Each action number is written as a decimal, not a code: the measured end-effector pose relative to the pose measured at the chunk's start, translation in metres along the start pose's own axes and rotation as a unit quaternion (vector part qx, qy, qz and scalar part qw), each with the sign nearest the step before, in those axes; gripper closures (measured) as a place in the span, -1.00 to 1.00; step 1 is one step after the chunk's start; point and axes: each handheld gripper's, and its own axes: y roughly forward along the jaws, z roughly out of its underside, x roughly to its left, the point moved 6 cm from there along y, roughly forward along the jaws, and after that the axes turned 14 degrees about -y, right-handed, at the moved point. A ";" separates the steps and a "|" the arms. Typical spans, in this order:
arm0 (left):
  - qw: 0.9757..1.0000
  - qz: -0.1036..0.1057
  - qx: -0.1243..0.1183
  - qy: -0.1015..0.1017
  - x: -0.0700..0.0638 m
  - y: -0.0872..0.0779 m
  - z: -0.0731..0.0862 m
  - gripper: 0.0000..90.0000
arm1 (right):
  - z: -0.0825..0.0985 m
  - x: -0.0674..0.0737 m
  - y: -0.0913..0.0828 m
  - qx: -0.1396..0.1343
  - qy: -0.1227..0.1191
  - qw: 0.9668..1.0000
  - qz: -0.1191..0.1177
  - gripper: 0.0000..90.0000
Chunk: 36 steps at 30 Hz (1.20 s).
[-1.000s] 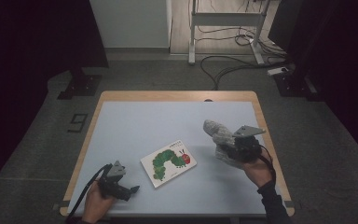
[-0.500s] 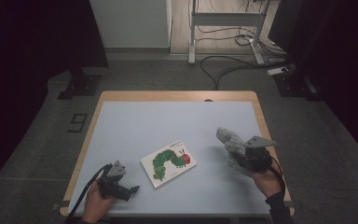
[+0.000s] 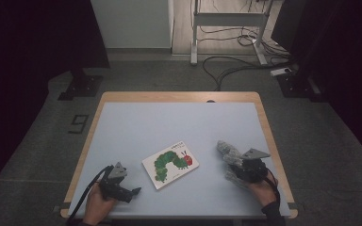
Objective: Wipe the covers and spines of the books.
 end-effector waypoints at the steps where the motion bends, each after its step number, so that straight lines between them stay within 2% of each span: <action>1: 1.000 0.000 0.000 0.000 0.000 0.000 0.000 -1.00 | 0.002 0.001 0.002 0.003 0.000 1.000 0.000 0.22; 5: 1.000 0.000 0.000 0.000 0.000 0.000 0.000 -1.00 | 0.006 0.001 0.005 0.010 0.000 1.000 -0.001 0.03; 11: 1.000 0.000 0.000 0.000 0.000 0.000 0.000 -1.00 | 0.006 -0.004 0.000 0.016 0.008 1.000 0.003 -0.62; 16: 1.000 0.000 0.000 0.000 0.000 0.000 0.000 -1.00 | 0.005 -0.009 -0.011 0.014 0.014 1.000 0.004 -0.76; 19: 1.000 0.000 0.000 -0.001 0.000 0.000 0.000 -1.00 | 0.003 -0.013 -0.018 0.015 0.011 1.000 0.014 -1.00; 23: 1.000 0.000 0.000 0.000 0.000 0.000 0.000 -1.00 | -0.004 -0.016 -0.028 0.010 0.002 1.000 0.020 -1.00; 30: 1.000 0.000 0.000 0.000 0.000 0.000 0.000 -1.00 | -0.020 -0.018 -0.033 -0.001 -0.008 1.000 0.028 -1.00; 36: 1.000 0.000 0.001 0.000 0.000 0.000 0.000 -1.00 | -0.037 -0.011 -0.031 -0.009 -0.019 1.000 0.018 -1.00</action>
